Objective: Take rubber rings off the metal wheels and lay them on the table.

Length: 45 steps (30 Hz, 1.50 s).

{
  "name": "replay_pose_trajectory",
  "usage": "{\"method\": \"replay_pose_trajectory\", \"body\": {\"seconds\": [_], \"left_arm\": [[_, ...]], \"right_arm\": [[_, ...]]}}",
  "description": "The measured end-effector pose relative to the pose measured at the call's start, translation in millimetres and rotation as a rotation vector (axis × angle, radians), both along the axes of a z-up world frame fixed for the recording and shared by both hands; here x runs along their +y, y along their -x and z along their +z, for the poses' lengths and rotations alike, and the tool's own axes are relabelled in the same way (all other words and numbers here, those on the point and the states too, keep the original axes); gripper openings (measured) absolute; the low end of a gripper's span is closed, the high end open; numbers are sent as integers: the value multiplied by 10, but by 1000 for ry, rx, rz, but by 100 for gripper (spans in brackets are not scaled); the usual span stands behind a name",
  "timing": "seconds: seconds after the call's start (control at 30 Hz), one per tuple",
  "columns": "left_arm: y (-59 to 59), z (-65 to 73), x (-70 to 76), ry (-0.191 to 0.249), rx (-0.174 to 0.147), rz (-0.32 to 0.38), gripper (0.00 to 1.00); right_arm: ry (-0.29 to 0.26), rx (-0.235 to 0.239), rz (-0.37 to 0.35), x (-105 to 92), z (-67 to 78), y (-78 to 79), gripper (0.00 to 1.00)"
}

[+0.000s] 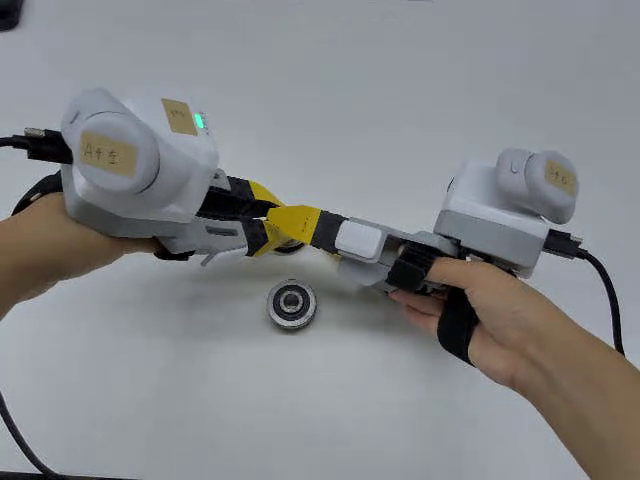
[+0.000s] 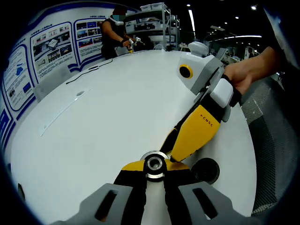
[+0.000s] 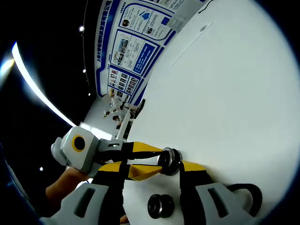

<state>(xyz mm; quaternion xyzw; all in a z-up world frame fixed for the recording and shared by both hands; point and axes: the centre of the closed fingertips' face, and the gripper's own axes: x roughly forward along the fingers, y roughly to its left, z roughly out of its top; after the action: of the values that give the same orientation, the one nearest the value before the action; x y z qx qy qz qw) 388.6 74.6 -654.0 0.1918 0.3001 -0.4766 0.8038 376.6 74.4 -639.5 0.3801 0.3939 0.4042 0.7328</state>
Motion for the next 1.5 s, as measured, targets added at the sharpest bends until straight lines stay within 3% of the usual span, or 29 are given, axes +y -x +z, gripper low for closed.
{"method": "replay_pose_trajectory", "body": {"seconds": [0.03, 0.37, 0.53, 0.7, 0.83, 1.17, 1.5], "left_arm": [[0, 0, 0, 0, 0, 0, 13], [4, 1, 0, 5, -1, 4, 13], [3, 1, -2, 5, -1, 4, 13], [5, 4, -5, 6, -2, 6, 13], [5, 4, -5, 6, -2, 6, 13], [8, 6, -2, 3, -3, 4, 13], [11, 10, -7, 3, -5, 4, 13]], "right_arm": [[-23, 6, 13, 16, 31, 21, 46], [-5, -13, 6, -40, 5, -19, 41], [-1, -12, -2, -65, -14, -49, 32], [59, 34, -41, -135, -184, -101, 13], [67, 53, -53, -145, -216, -108, 4], [82, 61, -58, -135, -181, -96, 1], [154, -18, -24, -88, -122, -88, 1]]}}
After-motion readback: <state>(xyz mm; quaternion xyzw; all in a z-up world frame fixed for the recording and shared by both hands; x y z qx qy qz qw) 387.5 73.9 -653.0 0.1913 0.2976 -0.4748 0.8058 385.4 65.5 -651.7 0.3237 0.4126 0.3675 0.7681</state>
